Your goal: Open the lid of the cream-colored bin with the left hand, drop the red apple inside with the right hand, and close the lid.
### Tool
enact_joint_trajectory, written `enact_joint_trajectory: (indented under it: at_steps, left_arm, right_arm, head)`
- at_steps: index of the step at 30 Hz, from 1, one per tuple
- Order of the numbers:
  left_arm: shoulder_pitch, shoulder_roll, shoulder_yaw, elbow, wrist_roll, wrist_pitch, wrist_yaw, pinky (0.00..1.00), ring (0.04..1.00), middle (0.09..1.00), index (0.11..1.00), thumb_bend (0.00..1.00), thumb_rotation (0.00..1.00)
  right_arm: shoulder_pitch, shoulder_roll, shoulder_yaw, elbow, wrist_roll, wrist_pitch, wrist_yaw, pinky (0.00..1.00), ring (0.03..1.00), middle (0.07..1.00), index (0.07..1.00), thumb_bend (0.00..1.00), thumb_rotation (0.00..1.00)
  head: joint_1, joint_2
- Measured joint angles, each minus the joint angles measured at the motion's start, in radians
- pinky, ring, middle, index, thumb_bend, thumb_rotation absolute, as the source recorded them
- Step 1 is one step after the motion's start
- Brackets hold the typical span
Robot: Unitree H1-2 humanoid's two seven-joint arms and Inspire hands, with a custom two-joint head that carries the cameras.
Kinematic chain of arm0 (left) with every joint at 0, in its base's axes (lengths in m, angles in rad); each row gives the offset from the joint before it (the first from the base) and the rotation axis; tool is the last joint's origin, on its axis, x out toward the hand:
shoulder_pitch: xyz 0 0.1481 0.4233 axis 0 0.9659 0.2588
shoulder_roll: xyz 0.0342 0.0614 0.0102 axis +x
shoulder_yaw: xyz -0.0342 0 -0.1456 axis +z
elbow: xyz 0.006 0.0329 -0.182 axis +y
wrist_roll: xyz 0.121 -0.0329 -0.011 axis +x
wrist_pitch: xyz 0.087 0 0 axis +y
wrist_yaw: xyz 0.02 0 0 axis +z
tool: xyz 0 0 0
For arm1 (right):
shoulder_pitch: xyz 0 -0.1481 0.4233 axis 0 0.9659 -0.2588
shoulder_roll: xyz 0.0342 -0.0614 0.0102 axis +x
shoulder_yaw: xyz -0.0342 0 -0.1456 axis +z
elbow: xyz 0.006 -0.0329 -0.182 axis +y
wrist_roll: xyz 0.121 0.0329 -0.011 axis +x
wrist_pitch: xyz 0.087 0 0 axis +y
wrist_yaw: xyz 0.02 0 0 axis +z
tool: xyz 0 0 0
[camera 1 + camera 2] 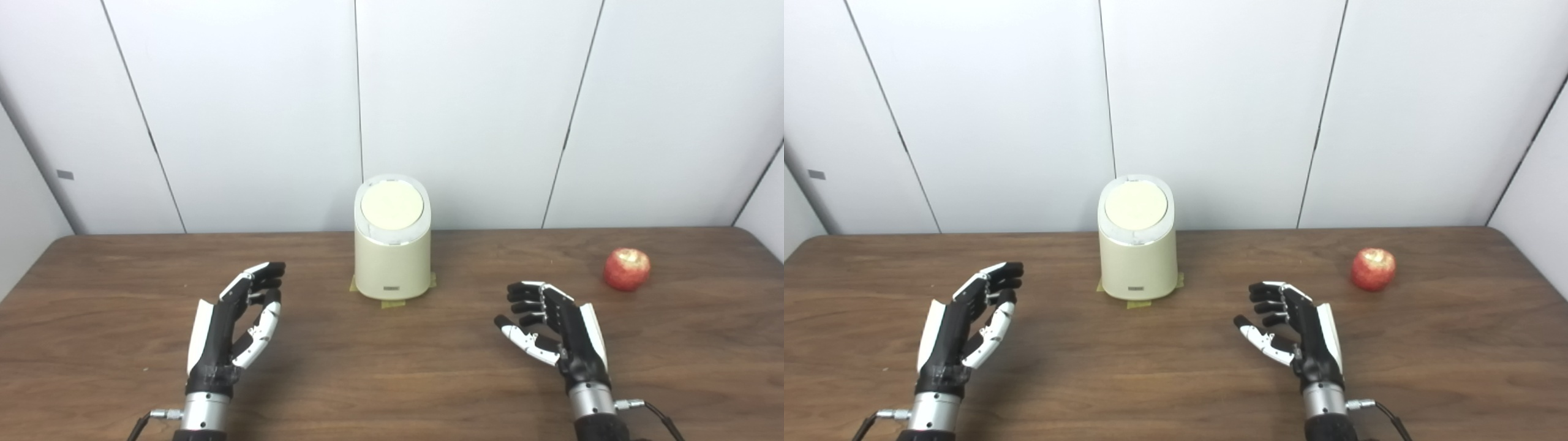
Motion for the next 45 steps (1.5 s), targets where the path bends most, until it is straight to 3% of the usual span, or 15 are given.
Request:
enact_joint_trajectory:
  at_steps: [16,19,23,25,27,30,39,45]
  left_arm:
    - [0.0,0.001,0.0,0.0,-0.003,0.0,-0.002,0.66,0.75,0.775,0.76,0.19,0.51]
    - [0.0,0.003,0.001,-0.004,-0.022,0.008,-0.014,0.72,0.806,0.833,0.814,0.29,0.65]
    - [0.022,0.011,-0.007,-0.063,-0.014,0.094,-0.055,0.81,0.89,0.906,0.894,0.47,0.84]
    - [0.038,0.019,-0.014,-0.108,0.004,0.149,-0.08,0.87,0.936,0.949,0.938,0.54,0.87]
    - [0.033,0.022,-0.014,-0.148,0.011,0.211,-0.094,0.95,0.986,0.99,0.986,0.61,0.87]
    - [-0.009,0.018,-0.006,-0.198,-0.005,0.307,-0.114,1.0,0.999,0.999,0.999,0.72,0.81]
    - [-0.2,-0.012,-0.031,-0.227,0.001,0.509,-0.128,1.0,1.0,1.0,1.0,0.77,0.77]
    - [-0.313,-0.022,-0.079,-0.212,0.077,0.634,-0.126,1.0,1.0,1.0,1.0,0.81,0.74]
  right_arm:
    - [0.0,0.0,-0.001,0.0,0.001,0.0,0.0,0.53,0.609,0.626,0.611,0.28,0.1]
    - [0.0,0.0,-0.001,0.0,0.001,0.0,0.0,0.53,0.61,0.629,0.615,0.27,0.08]
    - [0.0,0.0,0.001,-0.01,0.001,0.003,0.004,0.54,0.614,0.64,0.624,0.27,0.1]
    - [0.001,-0.002,0.001,-0.014,0.001,0.005,0.01,0.53,0.61,0.638,0.623,0.27,0.1]
    - [0.001,-0.007,0.002,-0.014,0.001,0.005,0.012,0.53,0.602,0.632,0.616,0.27,0.08]
    - [0.001,-0.01,0.002,-0.013,0.001,0.005,0.013,0.53,0.606,0.634,0.617,0.27,0.08]
    - [0.002,-0.007,0.002,-0.016,0.007,0.008,0.015,0.54,0.606,0.632,0.621,0.27,0.08]
    - [0.003,-0.009,0.003,-0.017,0.008,0.008,0.018,0.54,0.608,0.632,0.621,0.27,0.07]
  head:
    - [-0.003,0.003]
    - [-0.003,0.005]
    - [0.002,0.012]
    - [0.003,0.014]
    - [0.003,0.012]
    - [-0.006,0.009]
    - [-0.009,0.012]
    - [-0.006,0.012]
